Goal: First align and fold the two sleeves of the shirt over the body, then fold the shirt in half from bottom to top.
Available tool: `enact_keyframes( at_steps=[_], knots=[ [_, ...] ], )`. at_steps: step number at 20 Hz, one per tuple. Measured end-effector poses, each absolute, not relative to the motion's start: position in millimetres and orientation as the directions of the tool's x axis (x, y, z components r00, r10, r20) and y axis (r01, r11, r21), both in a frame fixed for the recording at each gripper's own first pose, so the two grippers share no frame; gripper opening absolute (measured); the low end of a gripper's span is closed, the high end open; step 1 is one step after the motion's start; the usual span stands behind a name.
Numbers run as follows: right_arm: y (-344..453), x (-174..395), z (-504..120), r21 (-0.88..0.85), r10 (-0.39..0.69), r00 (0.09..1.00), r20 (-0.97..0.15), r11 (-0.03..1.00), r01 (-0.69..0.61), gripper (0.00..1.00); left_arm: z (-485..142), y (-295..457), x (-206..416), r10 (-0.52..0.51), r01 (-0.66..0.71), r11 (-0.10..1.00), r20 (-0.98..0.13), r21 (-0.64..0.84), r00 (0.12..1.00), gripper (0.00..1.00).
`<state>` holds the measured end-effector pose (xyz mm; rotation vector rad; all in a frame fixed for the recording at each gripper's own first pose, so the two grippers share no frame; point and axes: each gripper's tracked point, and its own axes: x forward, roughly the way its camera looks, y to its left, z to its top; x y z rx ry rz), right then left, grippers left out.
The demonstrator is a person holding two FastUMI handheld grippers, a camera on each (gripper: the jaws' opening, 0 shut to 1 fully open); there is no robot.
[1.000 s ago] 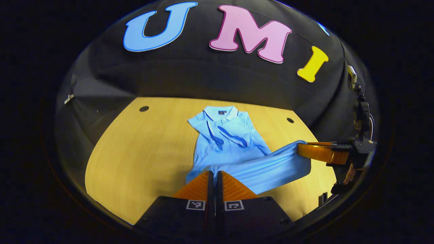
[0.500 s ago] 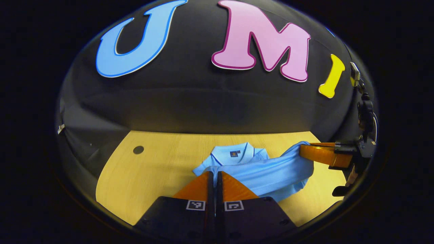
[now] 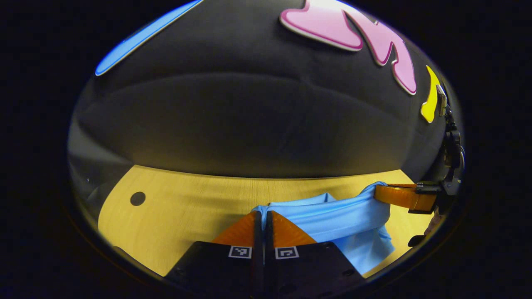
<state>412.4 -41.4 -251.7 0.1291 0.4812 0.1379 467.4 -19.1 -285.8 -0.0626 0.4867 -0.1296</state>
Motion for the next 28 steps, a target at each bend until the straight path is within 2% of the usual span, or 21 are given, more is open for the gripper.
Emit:
enact_keyframes(
  at_steps=[2, 3, 4, 5, 7, 9, 10, 11, 12, 13, 16, 21, 28],
  knots=[
    [-48.2, 432.1, -271.3, 0.132, 0.132, 0.881, -0.454, 0.988, -0.080, 0.10, -298.2, -19.2, 488.0, -0.127, 0.108, 0.992, -0.438, -0.070, 0.890, 0.07],
    [-54.6, 439.1, -277.2, 0.113, 0.106, 0.885, -0.452, 0.992, -0.061, 0.06, -303.6, -18.4, 497.4, -0.111, 0.105, 0.994, -0.420, -0.038, 0.901, 0.12],
    [-59.4, 442.8, -282.1, 0.105, 0.089, 0.891, -0.445, 0.993, -0.047, 0.13, -308.5, -18.0, 506.3, -0.096, 0.104, 0.995, -0.408, -0.002, 0.908, 0.17],
    [-63.3, 445.4, -285.8, 0.096, 0.075, 0.892, -0.445, 0.995, -0.036, 0.19, -311.4, -16.6, 510.2, -0.082, 0.104, 0.994, -0.410, 0.032, 0.908, 0.25],
    [-74.8, 438.0, -284.9, 0.087, 0.065, 0.888, -0.456, 0.996, -0.028, 0.32, -315.4, -16.9, 501.7, -0.057, 0.091, 0.994, -0.428, 0.060, 0.902, 0.53],
    [-75.0, 424.1, -272.4, 0.087, 0.065, 0.898, -0.435, 0.996, -0.030, 0.67, -297.8, -25.5, 484.8, -0.071, 0.088, 0.996, -0.403, 0.024, 0.912, 0.81],
    [-79.0, 415.4, -262.7, 0.075, 0.050, 0.907, -0.418, 0.997, -0.021, 0.84, -282.2, -27.0, 473.8, -0.074, 0.084, 0.996, -0.373, 0.011, 0.925, 0.86],
    [-82.2, 404.0, -252.6, 0.066, 0.039, 0.917, -0.396, 0.998, -0.014, 0.92, -265.1, -29.0, 459.8, -0.076, 0.082, 0.997, -0.342, 0.003, 0.937, 0.94],
    [-83.9, 395.2, -241.4, 0.059, 0.029, 0.927, -0.374, 0.998, -0.007, 0.94, -245.5, -30.7, 445.0, -0.078, 0.081, 0.997, -0.311, -0.002, 0.947, 0.98],
    [-84.6, 382.4, -228.1, 0.052, 0.019, 0.936, -0.351, 0.999, 0.000, 0.99, -230.2, -26.6, 428.4, -0.075, 0.077, 0.997, -0.280, -0.005, 0.957, 0.99],
    [-79.9, 338.2, -184.8, 0.027, -0.001, 0.959, -0.285, 1.000, 0.009, 0.98, -181.0, -25.6, 369.2, -0.078, 0.077, 0.997, -0.211, -0.012, 0.974, 0.99],
    [-85.4, 233.2, -120.3, 0.044, -0.029, 0.973, -0.229, 0.998, 0.040, 0.98, -120.6, -35.1, 244.1, -0.085, 0.080, 0.996, -0.159, -0.035, 0.984, 0.99],
    [-85.7, 74.9, -44.5, 0.055, -0.093, 0.987, -0.135, 0.993, 0.101, 0.98, -57.0, -49.9, 79.5, -0.209, 0.205, 0.977, -0.090, -0.049, 0.974, 0.99]
  ],
)
